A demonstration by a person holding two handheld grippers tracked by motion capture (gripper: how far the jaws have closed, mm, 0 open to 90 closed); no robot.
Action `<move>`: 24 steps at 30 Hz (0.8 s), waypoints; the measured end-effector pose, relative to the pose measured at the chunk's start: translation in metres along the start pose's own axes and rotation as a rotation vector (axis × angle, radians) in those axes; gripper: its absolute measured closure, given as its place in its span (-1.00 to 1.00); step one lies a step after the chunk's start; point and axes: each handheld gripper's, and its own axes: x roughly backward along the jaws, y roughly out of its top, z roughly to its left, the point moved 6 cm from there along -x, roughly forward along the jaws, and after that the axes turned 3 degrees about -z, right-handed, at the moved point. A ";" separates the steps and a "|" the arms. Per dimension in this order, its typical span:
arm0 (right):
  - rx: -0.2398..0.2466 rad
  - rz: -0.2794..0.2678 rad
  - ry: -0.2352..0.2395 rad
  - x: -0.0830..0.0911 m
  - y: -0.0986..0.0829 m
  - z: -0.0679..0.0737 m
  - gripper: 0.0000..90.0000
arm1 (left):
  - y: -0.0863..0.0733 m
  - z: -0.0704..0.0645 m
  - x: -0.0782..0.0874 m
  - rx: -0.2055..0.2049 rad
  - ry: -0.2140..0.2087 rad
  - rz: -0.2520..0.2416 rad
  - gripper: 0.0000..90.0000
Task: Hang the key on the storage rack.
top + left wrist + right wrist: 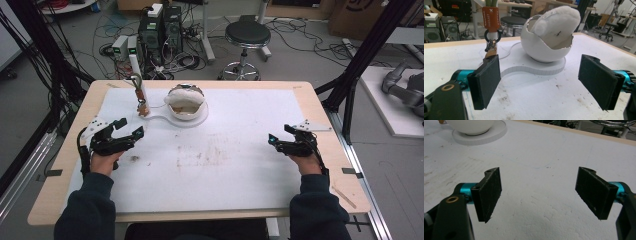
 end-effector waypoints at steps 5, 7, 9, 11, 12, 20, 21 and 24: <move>0.000 0.002 0.008 0.000 -0.001 0.001 -0.52 | 0.001 -0.002 0.003 -0.041 0.012 0.008 -0.60; 0.001 0.003 0.011 0.001 -0.001 0.002 -0.52 | 0.000 -0.004 0.004 -0.052 0.005 0.008 -0.60; -0.002 0.000 0.010 0.001 -0.001 0.002 -0.52 | -0.001 -0.005 0.004 -0.058 -0.002 0.012 -0.60; -0.001 0.000 0.010 0.000 -0.002 0.002 -0.52 | -0.001 -0.006 0.005 -0.063 -0.008 0.006 -0.60; -0.003 0.002 0.011 0.000 -0.002 0.002 -0.52 | -0.001 -0.006 0.006 -0.061 -0.010 0.003 -0.60; -0.003 -0.001 0.010 0.001 -0.002 0.003 -0.52 | -0.001 -0.005 0.005 -0.048 -0.019 0.002 -0.60; -0.003 -0.001 0.010 0.001 -0.002 0.003 -0.52 | -0.002 -0.006 0.005 -0.047 -0.021 0.005 -0.60; 0.002 -0.006 0.008 0.002 -0.002 0.003 -0.52 | -0.002 -0.007 0.005 -0.047 -0.026 0.005 -0.60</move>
